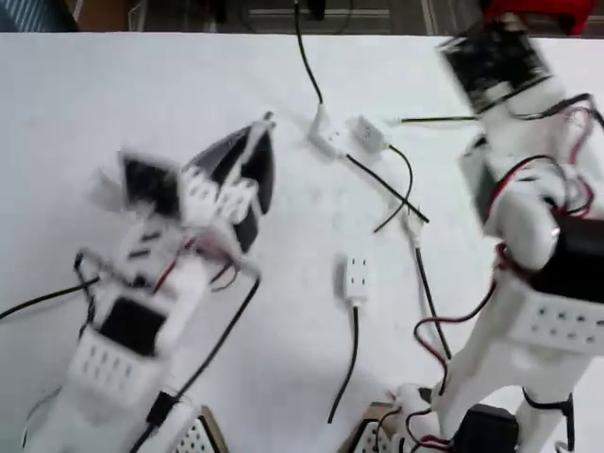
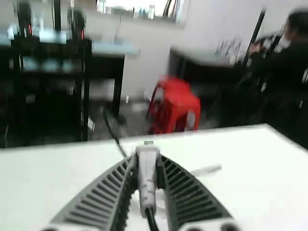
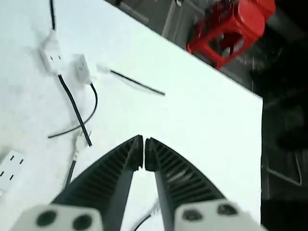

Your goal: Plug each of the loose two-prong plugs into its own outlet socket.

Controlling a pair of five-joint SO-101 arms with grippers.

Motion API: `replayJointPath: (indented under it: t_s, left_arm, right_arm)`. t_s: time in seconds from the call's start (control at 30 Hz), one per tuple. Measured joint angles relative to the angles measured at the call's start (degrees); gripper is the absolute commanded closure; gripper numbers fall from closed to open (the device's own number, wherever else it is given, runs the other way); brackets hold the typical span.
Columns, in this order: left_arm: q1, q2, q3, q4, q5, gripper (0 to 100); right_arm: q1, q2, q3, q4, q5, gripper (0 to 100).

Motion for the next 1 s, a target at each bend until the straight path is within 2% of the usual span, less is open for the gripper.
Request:
replayJointPath:
  t_s: [0.23,0.4,0.6,0.8,0.9,1.0]
  left_arm:
    - [-0.35,26.37,-22.24,21.54,1.58,98]
    - [-0.35,40.44,-34.37,33.49,12.13,98]
    - [0.79,45.27,-43.08,48.09,24.53,98]
    - [5.71,45.89,-43.87,53.01,29.01,98]
    - [5.01,45.89,-43.87,53.80,38.07,98]
    - [1.58,45.89,-43.87,54.59,48.79,98]
  right_arm:
    - [11.34,0.09,15.12,0.00,-0.35,97.9]
    - [13.45,0.09,28.48,-0.09,-0.35,97.9]
    - [13.27,0.09,42.81,-3.34,-0.35,97.9]
    - [13.27,0.09,55.12,-9.23,-0.35,97.9]
    - [12.92,0.09,59.52,-12.66,-0.53,97.8]
    - [9.23,0.09,62.59,-13.80,-0.53,97.7]
